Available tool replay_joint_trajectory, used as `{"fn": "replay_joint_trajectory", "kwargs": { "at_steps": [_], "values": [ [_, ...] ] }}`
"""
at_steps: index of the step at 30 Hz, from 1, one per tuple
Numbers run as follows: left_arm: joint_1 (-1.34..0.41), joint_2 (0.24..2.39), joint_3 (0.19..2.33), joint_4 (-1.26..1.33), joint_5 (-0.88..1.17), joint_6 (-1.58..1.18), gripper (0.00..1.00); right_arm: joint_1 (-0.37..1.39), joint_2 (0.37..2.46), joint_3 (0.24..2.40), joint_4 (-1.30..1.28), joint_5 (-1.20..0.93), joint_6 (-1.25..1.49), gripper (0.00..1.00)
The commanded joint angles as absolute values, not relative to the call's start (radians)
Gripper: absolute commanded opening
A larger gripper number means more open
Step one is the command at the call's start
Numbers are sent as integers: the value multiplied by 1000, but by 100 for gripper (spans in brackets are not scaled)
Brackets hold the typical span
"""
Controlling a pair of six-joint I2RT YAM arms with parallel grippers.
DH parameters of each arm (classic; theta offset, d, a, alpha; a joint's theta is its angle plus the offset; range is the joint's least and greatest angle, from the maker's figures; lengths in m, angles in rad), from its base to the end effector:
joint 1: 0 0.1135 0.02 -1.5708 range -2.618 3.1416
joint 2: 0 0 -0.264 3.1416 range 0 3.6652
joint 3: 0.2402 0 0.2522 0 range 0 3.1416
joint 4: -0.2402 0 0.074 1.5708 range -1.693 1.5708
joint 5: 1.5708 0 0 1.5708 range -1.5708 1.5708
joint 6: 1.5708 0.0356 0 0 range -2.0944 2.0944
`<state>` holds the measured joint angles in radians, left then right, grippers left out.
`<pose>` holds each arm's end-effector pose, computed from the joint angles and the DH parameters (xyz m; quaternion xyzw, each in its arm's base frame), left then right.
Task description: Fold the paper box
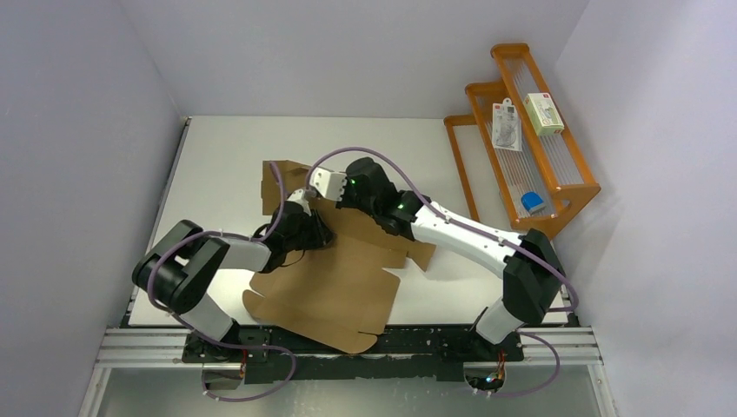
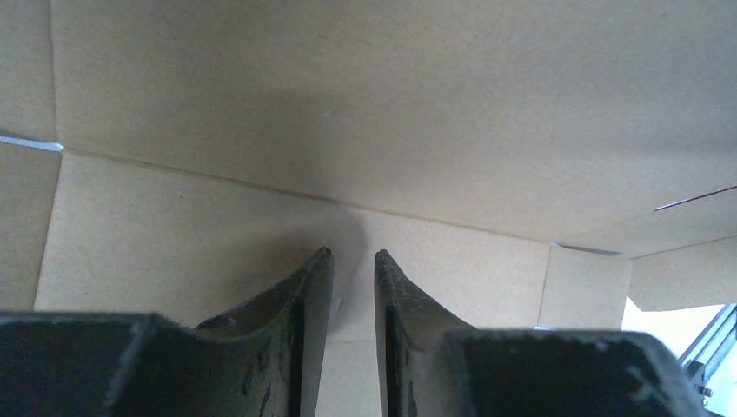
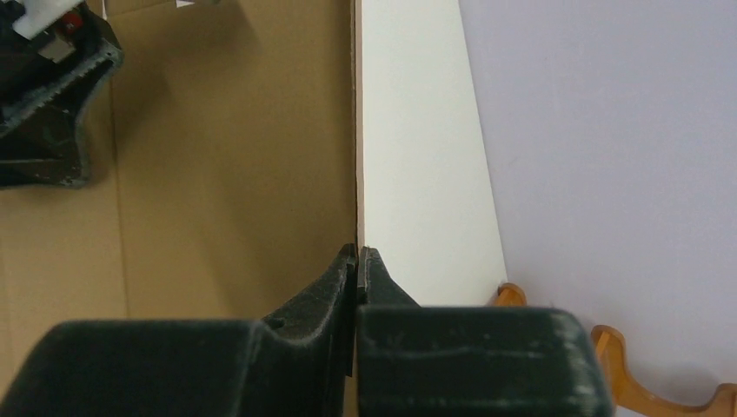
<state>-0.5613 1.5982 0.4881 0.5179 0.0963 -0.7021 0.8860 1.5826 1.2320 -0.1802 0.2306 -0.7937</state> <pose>0.2358 -0.1523 0.1236 -0.0394 0.8810 -0.3115 0.3538 0.2387 0.2795 0.2947 -0.6037 0.6181 -0.0770 0.4977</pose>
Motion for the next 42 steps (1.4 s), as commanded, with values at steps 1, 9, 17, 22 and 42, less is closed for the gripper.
{"fn": "replay_joint_trajectory", "kwargs": {
  "at_steps": [1,9,17,22,42],
  "values": [
    [-581,1642,456,574,59,-719,31,911,1557,1206,-143,264,-791,4],
    [-578,1505,529,418,59,-677,38,904,1578,1171,-77,365,-880,3],
    [-434,1213,578,173,2,-587,54,870,1582,1178,-40,377,-960,3],
    [-270,1210,584,155,41,-556,61,859,1582,1190,-35,367,-1011,3],
    [-76,1318,645,360,132,-261,84,855,1539,1132,-34,284,-1040,4]
  ]
}}
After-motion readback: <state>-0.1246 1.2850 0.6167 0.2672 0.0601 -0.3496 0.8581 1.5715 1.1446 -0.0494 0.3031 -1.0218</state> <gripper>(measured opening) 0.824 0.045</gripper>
